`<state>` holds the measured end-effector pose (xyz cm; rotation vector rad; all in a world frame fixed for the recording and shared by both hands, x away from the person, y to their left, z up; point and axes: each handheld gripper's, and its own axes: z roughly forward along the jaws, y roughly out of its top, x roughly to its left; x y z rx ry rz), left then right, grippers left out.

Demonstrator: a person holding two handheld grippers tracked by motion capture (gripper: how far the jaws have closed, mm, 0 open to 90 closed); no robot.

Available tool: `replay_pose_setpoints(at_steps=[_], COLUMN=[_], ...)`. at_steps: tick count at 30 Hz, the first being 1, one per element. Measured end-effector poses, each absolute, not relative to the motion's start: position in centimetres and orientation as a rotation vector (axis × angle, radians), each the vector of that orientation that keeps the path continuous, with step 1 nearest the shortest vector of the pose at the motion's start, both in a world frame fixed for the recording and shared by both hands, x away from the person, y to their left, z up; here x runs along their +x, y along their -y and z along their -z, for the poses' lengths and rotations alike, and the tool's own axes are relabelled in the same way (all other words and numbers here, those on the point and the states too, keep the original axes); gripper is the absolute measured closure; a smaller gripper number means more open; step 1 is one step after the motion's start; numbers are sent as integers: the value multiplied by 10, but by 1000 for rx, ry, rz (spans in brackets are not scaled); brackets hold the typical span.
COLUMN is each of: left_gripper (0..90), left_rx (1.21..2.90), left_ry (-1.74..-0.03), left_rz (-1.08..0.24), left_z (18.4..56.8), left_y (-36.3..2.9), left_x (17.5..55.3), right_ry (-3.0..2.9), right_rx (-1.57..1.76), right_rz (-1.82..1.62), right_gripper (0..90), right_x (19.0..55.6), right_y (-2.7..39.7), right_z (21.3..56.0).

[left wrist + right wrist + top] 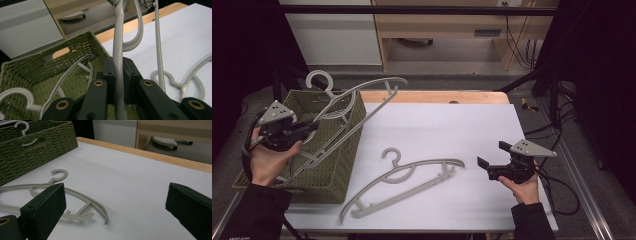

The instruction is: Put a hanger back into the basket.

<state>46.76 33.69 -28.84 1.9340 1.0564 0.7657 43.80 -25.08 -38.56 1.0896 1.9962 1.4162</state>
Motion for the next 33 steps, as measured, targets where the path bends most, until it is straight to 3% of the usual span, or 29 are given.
replay_pose_setpoints(at_steps=[33], left_gripper=[823], left_rx=[1917], left_ry=[-1224], left_rz=[-763], left_z=[339], left_y=[-431], left_x=[484], right_ry=[-2008], right_rx=[1086], right_rz=[-1404], right_gripper=[34], right_x=[439], right_y=[251], right_z=[387])
